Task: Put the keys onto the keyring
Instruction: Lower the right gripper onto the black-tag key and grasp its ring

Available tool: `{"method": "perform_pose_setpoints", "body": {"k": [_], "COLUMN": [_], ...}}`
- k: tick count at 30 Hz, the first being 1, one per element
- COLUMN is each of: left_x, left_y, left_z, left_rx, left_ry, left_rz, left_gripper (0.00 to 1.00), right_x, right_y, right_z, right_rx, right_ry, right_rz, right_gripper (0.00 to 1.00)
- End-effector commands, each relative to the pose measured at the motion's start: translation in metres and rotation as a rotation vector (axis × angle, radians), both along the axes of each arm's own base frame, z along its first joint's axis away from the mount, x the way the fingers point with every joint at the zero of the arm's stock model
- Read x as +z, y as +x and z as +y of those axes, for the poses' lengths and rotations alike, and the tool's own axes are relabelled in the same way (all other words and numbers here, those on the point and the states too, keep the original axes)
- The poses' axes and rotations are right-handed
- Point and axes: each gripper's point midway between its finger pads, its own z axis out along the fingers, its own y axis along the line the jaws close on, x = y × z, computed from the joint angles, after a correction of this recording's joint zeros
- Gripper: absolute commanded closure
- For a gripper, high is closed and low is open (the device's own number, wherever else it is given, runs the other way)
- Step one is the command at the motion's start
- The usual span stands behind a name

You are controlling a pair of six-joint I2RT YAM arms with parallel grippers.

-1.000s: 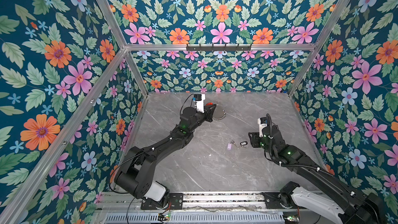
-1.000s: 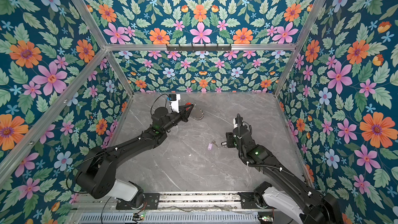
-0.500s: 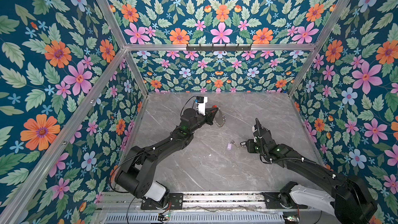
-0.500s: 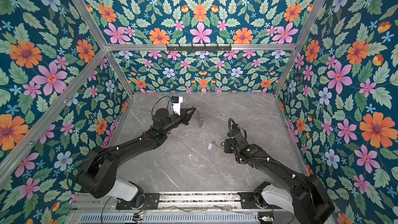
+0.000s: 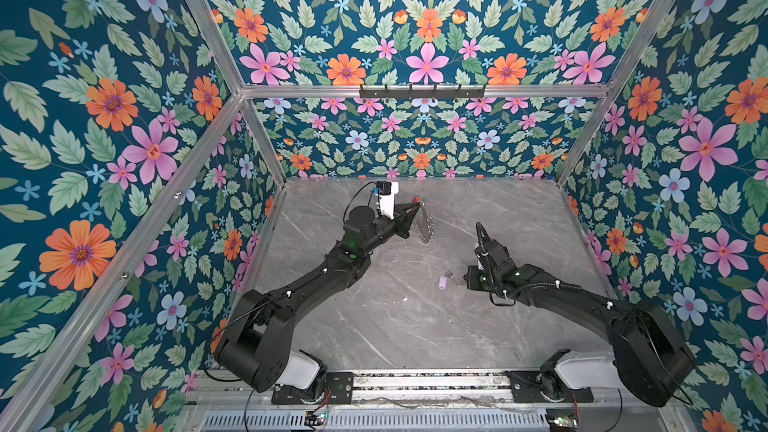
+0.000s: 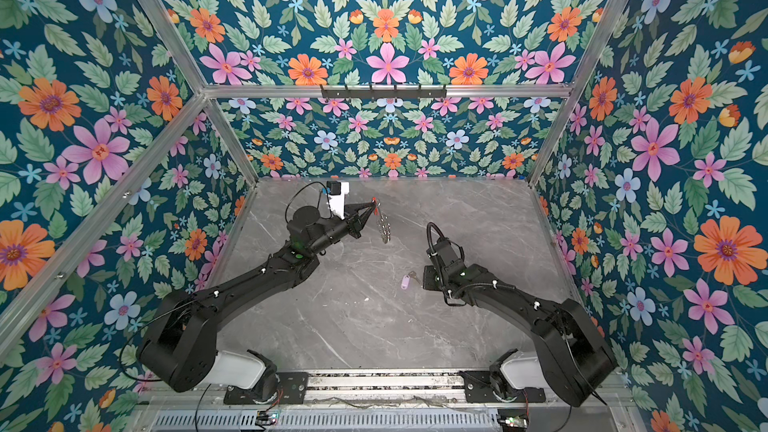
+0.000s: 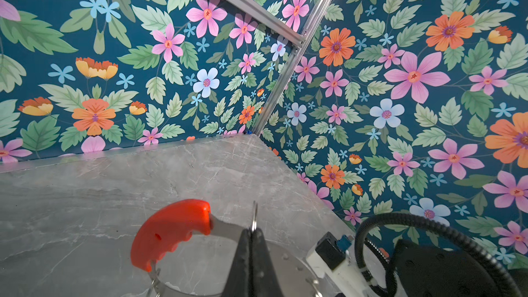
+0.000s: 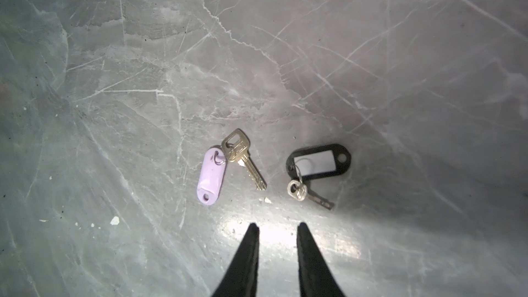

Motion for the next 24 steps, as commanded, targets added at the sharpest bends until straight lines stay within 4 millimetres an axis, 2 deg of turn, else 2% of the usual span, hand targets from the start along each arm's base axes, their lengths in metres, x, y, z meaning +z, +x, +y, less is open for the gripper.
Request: {"method": "perform_pose_setpoints", "body": {"k": [1, 24], "left_x": [0.01, 0.008], "left_y": [-0.002, -0.009], "left_z": [0.003, 0.004], "left_rx": [0.004, -0.024], "left_ry": [-0.004, 0.0], "left_rz": [-0.041, -0.048], "left_gripper": [1.0, 1.0], "right_x": [-0.003, -0.026], "right_y": [0.002, 0.011], "right_z": [-0.001, -0.004], "right_rx": [-0.012, -0.024], "right_ry": [-0.024, -0.117], "right_rz": [0.026, 0.086], "right_gripper": [0.8, 0.86]}}
